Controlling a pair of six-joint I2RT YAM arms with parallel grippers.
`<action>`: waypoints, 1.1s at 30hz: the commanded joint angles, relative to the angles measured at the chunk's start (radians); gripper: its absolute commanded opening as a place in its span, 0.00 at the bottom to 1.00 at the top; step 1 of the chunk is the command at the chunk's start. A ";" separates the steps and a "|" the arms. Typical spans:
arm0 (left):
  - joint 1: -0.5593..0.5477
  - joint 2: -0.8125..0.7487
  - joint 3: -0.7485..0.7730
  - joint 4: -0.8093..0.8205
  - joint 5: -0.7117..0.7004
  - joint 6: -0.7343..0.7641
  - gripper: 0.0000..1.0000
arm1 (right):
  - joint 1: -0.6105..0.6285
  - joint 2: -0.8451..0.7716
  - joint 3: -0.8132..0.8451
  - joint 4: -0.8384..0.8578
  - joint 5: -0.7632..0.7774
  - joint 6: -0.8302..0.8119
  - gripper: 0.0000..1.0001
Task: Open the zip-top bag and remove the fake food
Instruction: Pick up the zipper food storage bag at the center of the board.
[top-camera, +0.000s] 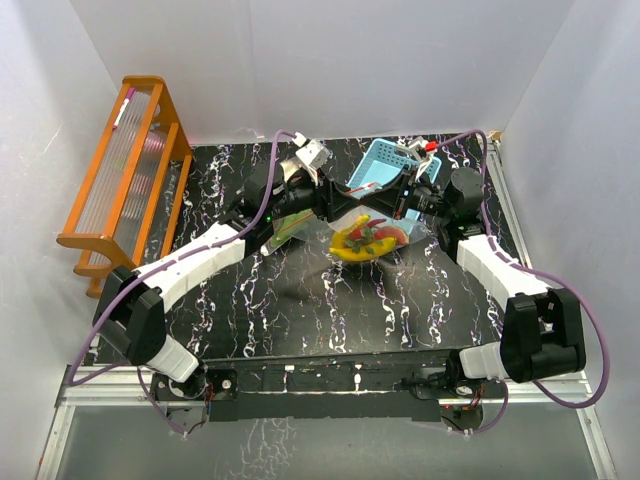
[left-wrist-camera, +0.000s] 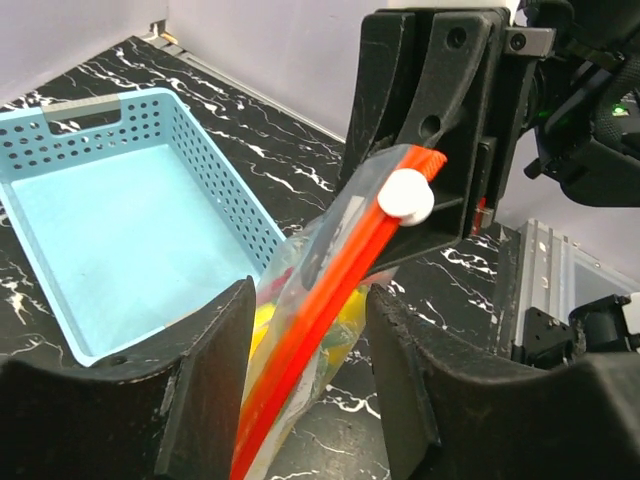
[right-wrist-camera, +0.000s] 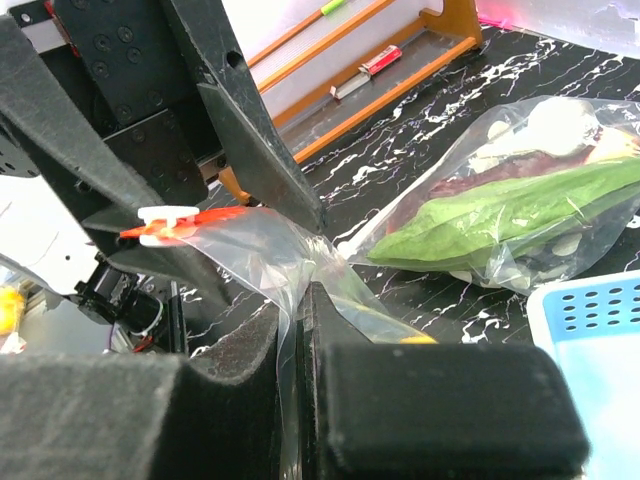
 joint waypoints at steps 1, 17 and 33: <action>-0.001 -0.010 0.054 -0.002 -0.055 0.026 0.41 | 0.003 -0.053 0.051 -0.003 0.014 -0.030 0.08; -0.001 -0.038 0.063 0.009 -0.046 0.025 0.00 | 0.003 -0.076 0.049 -0.041 0.001 -0.072 0.08; 0.001 0.020 0.199 -0.260 0.325 0.126 0.00 | 0.004 -0.115 0.037 0.037 -0.176 -0.102 0.41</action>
